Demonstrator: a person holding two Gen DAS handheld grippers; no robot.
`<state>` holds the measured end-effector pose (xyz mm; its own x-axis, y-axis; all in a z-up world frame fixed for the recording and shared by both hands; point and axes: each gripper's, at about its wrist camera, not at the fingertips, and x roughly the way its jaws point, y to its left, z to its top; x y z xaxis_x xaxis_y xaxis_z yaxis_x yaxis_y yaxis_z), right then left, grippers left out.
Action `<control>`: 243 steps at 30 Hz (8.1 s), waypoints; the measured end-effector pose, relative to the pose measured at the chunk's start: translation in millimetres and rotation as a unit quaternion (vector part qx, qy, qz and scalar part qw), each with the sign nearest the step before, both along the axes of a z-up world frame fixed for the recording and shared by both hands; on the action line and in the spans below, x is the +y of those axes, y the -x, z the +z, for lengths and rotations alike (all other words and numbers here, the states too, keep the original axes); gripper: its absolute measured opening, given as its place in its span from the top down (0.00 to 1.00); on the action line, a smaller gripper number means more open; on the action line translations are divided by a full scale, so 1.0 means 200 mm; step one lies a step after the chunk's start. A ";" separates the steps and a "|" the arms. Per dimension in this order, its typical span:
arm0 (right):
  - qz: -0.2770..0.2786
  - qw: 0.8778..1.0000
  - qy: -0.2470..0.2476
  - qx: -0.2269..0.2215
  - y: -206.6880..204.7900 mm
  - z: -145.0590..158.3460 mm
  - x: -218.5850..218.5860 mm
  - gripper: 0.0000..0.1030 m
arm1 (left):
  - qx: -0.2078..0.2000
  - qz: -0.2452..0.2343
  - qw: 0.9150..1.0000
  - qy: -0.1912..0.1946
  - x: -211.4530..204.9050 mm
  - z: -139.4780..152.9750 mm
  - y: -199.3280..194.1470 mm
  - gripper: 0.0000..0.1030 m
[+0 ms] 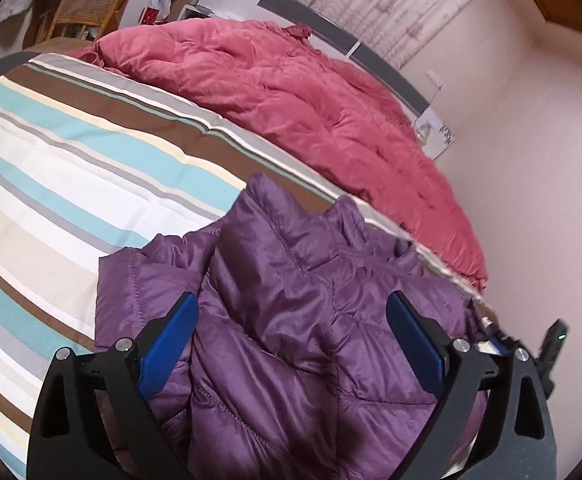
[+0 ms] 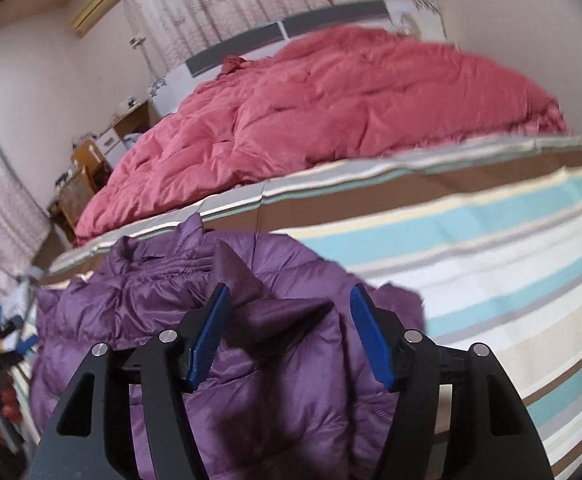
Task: Fold large clothes
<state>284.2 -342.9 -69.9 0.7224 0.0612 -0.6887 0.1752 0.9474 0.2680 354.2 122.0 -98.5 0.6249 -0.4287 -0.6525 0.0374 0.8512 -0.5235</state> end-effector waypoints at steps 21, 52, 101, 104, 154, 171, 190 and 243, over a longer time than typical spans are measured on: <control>0.026 0.993 0.110 0.027 -0.05 -0.03 0.07 0.40 | 0.021 -0.002 0.997 -0.068 -0.08 -0.06 -0.09 0.24; 0.049 0.998 0.007 0.032 -0.13 0.02 -0.07 0.96 | -0.058 0.011 0.993 -0.104 -0.16 0.18 -0.07 0.94; -0.052 0.986 0.149 0.050 -0.32 -0.26 0.07 1.00 | -0.003 0.077 0.981 -0.177 -0.18 -0.16 -0.12 0.46; -0.053 0.991 0.117 0.031 -0.21 -0.19 0.08 1.00 | -0.015 0.084 0.981 -0.176 -0.13 -0.13 0.00 0.40; 0.130 0.986 0.086 0.054 0.13 -0.30 1.04 1.00 | 0.005 0.136 0.991 0.001 -0.06 -0.33 0.52 0.40; 0.130 0.988 0.064 0.044 0.17 -0.29 1.00 1.00 | 0.016 0.185 0.982 0.012 -0.04 -0.34 0.51 0.42; 0.131 0.990 0.017 0.055 0.14 -0.29 0.95 1.00 | 0.073 0.200 0.971 0.107 -0.01 -0.38 0.55 0.51; 0.123 0.991 0.020 0.042 0.16 -0.32 0.96 1.00 | -0.196 0.123 0.973 0.009 -0.44 0.04 0.17 0.82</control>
<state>252.6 -151.6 -133.4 0.6285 0.1998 -0.7517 -0.0425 0.9738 0.2233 319.8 33.5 -90.8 0.9097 -0.2439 -0.3362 0.0338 0.8503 -0.5252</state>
